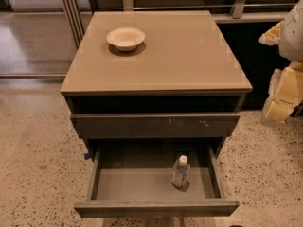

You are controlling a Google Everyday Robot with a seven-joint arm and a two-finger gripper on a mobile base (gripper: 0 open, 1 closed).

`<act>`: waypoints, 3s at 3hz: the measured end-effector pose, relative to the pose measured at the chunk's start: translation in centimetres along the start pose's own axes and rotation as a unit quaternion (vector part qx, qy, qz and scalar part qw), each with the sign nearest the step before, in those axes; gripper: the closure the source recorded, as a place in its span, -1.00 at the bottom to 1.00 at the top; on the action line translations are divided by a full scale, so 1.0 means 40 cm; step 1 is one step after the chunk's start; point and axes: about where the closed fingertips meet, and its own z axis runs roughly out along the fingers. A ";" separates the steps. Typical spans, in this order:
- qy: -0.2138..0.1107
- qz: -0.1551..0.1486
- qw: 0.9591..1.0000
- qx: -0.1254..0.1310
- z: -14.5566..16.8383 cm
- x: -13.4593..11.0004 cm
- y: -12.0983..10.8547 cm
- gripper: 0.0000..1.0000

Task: Pick blue plastic bottle from middle drawer and place on counter

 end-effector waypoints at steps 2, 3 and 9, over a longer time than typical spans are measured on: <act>-0.007 -0.001 1.000 0.002 0.015 -0.003 0.002 -0.46; -0.068 0.029 0.996 -0.040 0.216 0.001 0.078 0.16; -0.150 0.117 0.980 -0.056 0.955 0.107 0.177 1.00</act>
Offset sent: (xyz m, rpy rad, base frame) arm 0.0010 -0.0003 -0.0084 0.0082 0.0001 0.0005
